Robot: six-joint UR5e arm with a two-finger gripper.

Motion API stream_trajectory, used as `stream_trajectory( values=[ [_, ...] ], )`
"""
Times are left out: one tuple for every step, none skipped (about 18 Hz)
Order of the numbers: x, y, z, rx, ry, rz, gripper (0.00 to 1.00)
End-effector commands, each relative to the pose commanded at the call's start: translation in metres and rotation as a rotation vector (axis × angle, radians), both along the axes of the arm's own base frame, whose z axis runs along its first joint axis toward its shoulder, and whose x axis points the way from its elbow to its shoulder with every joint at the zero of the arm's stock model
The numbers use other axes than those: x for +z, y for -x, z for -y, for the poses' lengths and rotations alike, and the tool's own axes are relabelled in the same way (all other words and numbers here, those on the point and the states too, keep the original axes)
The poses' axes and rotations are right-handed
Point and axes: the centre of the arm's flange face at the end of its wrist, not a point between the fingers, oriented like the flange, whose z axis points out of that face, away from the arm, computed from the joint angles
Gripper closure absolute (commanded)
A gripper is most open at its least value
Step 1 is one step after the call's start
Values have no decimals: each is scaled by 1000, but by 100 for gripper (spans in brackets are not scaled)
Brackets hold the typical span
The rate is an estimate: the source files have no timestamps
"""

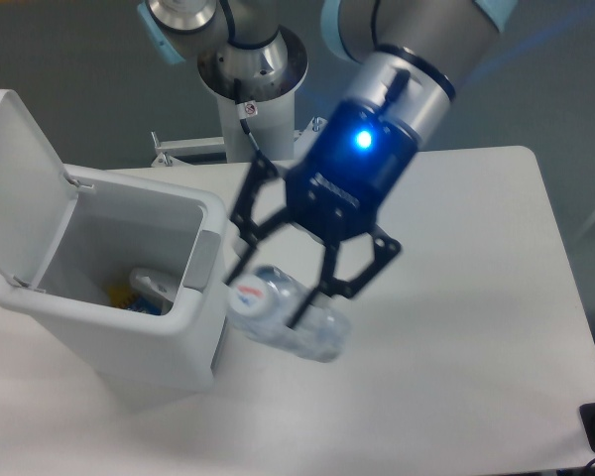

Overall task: Place the trash in the trash can
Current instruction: 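Carry the bottle over the trash can and lower it inside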

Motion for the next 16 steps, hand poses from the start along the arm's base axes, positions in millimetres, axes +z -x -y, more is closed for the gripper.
stream_trajectory(
  values=[
    [4,-12,1,-11,-3,-5,70],
    [4,-21,0,-23,-3,-2,70],
    [4,-32,-3,-41,-4,3,70],
    [1,-44,-4,-67,-10,21,70],
    [2,-54,1,-80,-18,33,70],
    [4,-61,6,-80,-16,39,70],
    [5,-72,10,-80,-7,61,70],
    [4,-82,14,-78,5,87,70],
    [1,-89,12,-85,15,106,70],
    [-5,-94,11,-95,25,142,70],
    [-5,-98,10,-107,23,173,68],
    [-7,-101,10,-110,26,177,62],
    [-10,-101,9,-111,30,182,61],
    [-11,-104,11,-114,30,184,61],
    [-14,-107,14,-114,35,189,61],
    [-15,-114,18,-118,35,187,61]
  ],
)
